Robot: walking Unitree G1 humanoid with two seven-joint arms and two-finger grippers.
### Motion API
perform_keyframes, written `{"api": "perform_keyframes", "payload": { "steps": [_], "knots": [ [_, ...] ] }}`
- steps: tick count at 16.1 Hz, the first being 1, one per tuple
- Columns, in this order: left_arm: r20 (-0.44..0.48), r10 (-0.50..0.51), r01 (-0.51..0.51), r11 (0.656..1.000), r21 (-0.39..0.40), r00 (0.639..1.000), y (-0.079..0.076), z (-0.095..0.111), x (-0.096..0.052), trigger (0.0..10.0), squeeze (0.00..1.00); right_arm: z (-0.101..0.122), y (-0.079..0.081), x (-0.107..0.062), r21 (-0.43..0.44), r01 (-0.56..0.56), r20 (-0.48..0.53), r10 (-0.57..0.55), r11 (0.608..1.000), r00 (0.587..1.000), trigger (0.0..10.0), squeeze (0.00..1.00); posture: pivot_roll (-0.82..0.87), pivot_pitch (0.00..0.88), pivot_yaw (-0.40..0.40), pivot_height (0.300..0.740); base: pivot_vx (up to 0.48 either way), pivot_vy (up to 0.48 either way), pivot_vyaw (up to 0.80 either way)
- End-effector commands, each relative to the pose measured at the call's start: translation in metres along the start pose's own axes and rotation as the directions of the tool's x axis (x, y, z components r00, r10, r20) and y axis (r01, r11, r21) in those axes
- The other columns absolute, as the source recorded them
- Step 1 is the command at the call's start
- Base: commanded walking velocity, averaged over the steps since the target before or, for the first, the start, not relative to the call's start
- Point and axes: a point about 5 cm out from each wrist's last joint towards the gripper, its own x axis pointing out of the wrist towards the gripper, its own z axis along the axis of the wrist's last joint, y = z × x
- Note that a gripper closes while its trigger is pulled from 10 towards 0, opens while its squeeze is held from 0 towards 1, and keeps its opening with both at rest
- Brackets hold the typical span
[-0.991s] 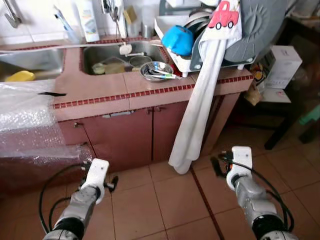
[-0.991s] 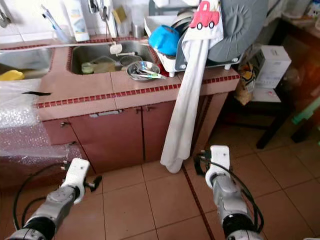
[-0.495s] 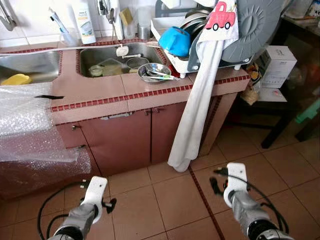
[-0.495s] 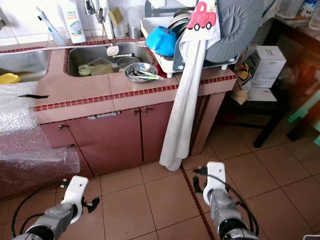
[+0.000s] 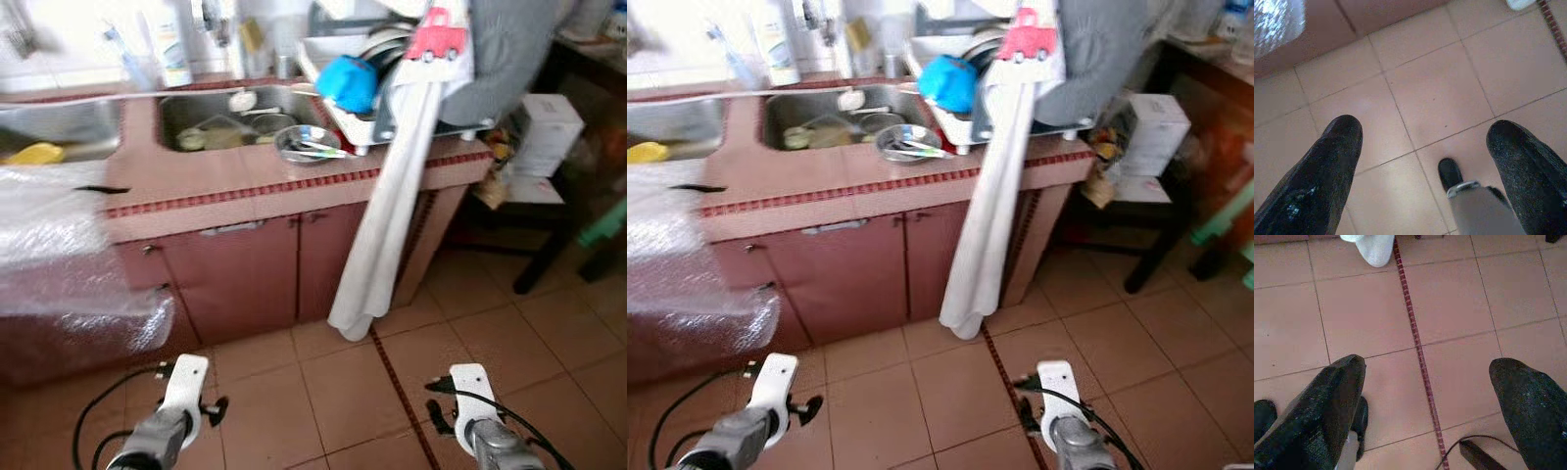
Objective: Kitchen organization
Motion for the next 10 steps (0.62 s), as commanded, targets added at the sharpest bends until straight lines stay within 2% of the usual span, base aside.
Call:
{"api": "perform_keyframes", "payload": {
  "steps": [1,6,10],
  "knots": [
    [-0.012,0.006,-0.006,1.000,-0.001,1.000,0.002,-0.003,0.000,10.0,0.00,-0.003,0.001,-0.001,-0.019,-0.010,-0.005,0.010,1.000,1.000,10.0,0.00,-0.03,0.020,0.004,0.740,0.000,0.000,0.00],
    [-0.049,0.007,-0.005,1.000,0.028,0.999,0.005,-0.011,-0.002,10.0,0.00,-0.023,0.015,-0.004,-0.102,-0.072,-0.052,0.067,0.992,0.996,10.0,0.00,-0.03,0.024,0.007,0.740,0.000,0.000,-0.76],
    [-0.067,0.015,-0.014,1.000,0.023,0.998,0.008,-0.018,-0.004,10.0,0.00,-0.028,0.015,-0.006,-0.120,-0.077,-0.065,0.070,0.990,0.995,10.0,0.00,-0.03,0.027,0.008,0.740,0.000,0.000,-0.76]
  ]
}}
